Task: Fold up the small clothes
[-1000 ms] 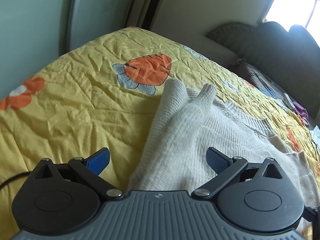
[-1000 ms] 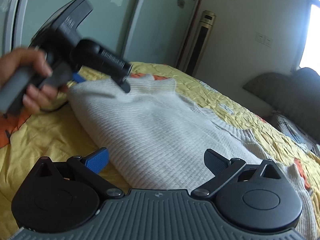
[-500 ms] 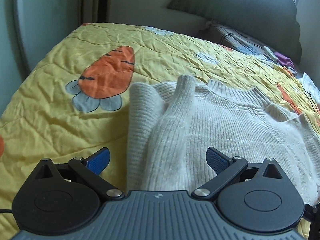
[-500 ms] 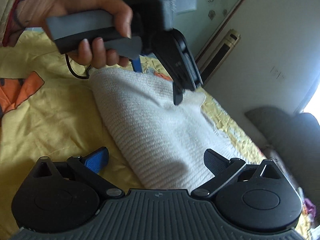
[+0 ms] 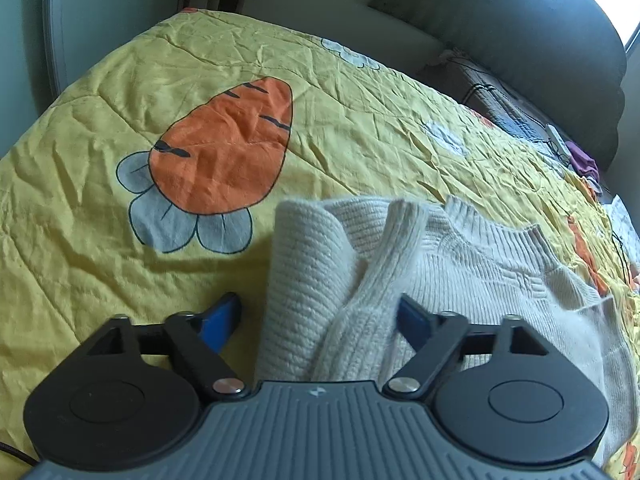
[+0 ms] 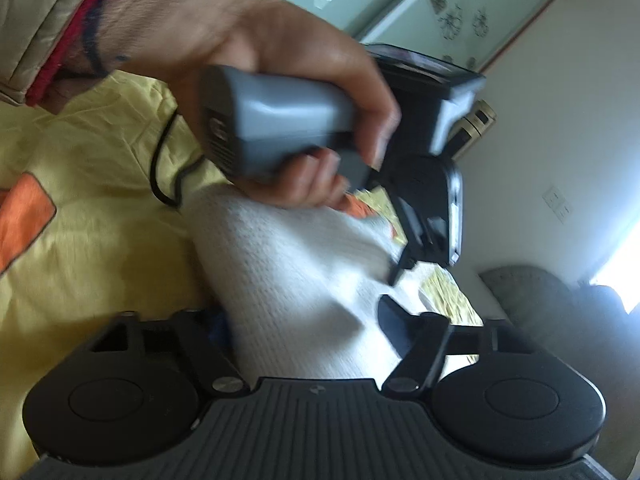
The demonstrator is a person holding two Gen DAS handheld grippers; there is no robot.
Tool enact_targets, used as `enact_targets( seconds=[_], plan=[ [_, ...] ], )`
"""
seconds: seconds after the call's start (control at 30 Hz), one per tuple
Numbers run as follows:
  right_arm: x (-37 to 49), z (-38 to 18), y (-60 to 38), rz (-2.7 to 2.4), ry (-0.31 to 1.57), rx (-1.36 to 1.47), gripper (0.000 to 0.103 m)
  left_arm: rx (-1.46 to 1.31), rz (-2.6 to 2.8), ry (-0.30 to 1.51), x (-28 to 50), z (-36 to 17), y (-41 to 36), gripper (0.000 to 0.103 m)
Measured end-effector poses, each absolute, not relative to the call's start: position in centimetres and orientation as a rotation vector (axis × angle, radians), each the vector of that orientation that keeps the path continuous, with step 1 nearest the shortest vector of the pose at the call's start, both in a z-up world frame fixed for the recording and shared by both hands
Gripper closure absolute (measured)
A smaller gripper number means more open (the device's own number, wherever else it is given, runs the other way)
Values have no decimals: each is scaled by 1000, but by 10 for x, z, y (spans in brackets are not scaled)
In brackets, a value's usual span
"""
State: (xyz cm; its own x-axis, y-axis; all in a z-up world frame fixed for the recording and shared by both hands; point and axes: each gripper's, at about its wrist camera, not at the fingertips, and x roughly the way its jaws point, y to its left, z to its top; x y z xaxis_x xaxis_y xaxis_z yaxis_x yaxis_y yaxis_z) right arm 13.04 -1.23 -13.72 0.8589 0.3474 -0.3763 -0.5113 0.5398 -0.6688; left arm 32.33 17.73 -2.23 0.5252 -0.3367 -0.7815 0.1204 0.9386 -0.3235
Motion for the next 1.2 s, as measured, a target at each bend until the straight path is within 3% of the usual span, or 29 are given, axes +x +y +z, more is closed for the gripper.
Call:
enact_targets(
  seconds=[0.03,0.23,0.33,0.6,1.2],
  plan=[
    [131,-138,-10,521,205,-865,45,-255,-290,988,323,-22,177,51],
    [127,-146,-16,563,170,-876,66,-256,-284,948,312,-20,173,68],
    [125,-147,-17,577,147,-900,71,-226,-269,940,308,-14,168,72],
    [130,-130,-37,647,149,-771,85,-68,-228,899,295,7,142,77],
    [129,-81,-130,769,218,-289,86,-57,-239,814,263,76,93,77]
  ],
)
